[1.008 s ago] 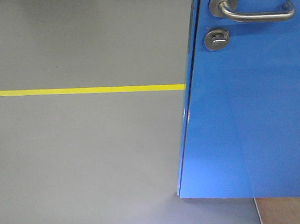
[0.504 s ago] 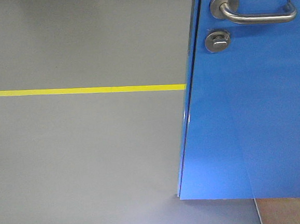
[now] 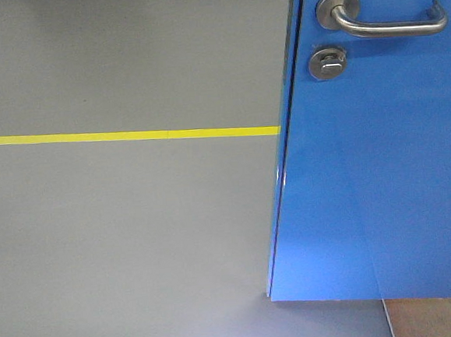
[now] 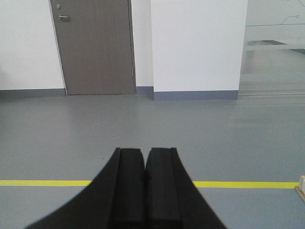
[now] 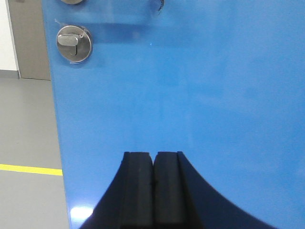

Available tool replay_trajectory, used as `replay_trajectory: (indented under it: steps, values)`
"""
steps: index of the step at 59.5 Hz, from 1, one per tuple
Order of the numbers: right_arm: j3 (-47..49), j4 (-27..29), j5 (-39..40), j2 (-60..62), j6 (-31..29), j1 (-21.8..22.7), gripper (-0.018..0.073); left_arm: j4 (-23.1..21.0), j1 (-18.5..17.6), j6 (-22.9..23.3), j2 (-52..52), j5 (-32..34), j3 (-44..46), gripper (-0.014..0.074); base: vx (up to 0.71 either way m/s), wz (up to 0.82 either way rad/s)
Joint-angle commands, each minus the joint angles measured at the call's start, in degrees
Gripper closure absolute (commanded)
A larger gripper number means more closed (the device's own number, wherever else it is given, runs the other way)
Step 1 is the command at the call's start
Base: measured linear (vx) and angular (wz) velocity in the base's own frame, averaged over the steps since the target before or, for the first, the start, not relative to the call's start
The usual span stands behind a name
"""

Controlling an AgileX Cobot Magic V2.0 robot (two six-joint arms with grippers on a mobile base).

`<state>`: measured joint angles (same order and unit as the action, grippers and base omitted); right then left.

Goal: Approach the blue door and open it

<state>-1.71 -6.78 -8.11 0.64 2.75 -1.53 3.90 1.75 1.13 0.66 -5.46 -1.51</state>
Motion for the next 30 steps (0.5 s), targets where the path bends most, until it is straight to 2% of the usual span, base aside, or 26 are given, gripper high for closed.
replay_trajectory:
  steps: [1, 30]
  values:
    - [-0.14, -0.59, 4.57, 0.78, -0.21, 0.01, 0.0561, -0.10, -0.02, 0.37, 0.79, 4.80, 1.57, 0.0524, 0.00, 0.00]
    - [-0.14, -0.59, 4.57, 0.78, -0.26, 0.01, 0.0561, -0.10, -0.02, 0.37, 0.79, 4.80, 1.57, 0.0524, 0.00, 0.00]
